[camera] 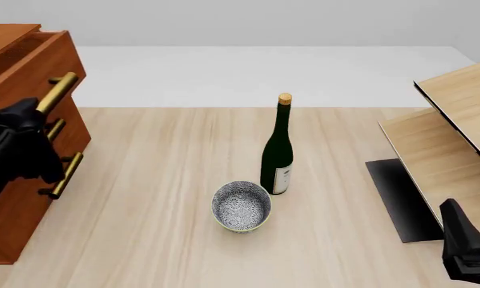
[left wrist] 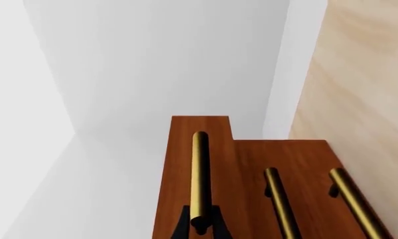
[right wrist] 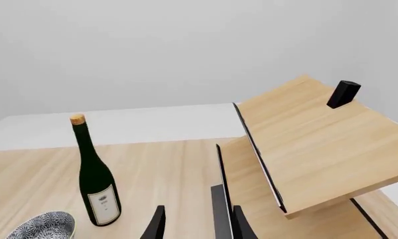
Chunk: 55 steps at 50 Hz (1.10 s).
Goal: Close the bottom drawer of the cabinet and open the top drawer.
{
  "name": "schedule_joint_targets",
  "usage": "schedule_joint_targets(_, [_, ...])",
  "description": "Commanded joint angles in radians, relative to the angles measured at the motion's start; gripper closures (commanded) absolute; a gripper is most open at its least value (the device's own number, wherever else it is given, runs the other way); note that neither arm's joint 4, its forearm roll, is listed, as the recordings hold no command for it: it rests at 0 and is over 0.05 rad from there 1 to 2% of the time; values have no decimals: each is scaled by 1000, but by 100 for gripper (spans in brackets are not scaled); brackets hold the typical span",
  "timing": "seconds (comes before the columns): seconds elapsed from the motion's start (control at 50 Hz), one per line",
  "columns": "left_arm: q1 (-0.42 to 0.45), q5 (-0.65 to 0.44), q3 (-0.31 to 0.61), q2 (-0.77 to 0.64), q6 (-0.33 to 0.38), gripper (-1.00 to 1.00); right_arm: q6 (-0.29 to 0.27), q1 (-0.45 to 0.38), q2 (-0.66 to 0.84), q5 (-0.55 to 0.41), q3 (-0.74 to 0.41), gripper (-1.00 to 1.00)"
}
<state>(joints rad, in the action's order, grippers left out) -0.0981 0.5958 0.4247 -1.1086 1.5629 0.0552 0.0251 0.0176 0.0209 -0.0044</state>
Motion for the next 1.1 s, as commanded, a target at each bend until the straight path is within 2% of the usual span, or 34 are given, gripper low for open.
schedule_joint_targets(0.02, [49,20,-9,41,9,100,0,0,1,1,0,-100])
schedule_joint_targets(0.48, [60,12,-13,47,3,100,0,0,1,1,0,-100])
schedule_joint_targets(0.5, [59,16,-15,43,6,-100,-1,0,1,1,0,-100])
schedule_joint_targets(0.94, [60,23,-11,30,6,-100,0,0,1,1,0,-100])
schedule_joint_targets(1.1, [72,-9,-9,47,-11,-100,-1,0,1,1,0,-100])
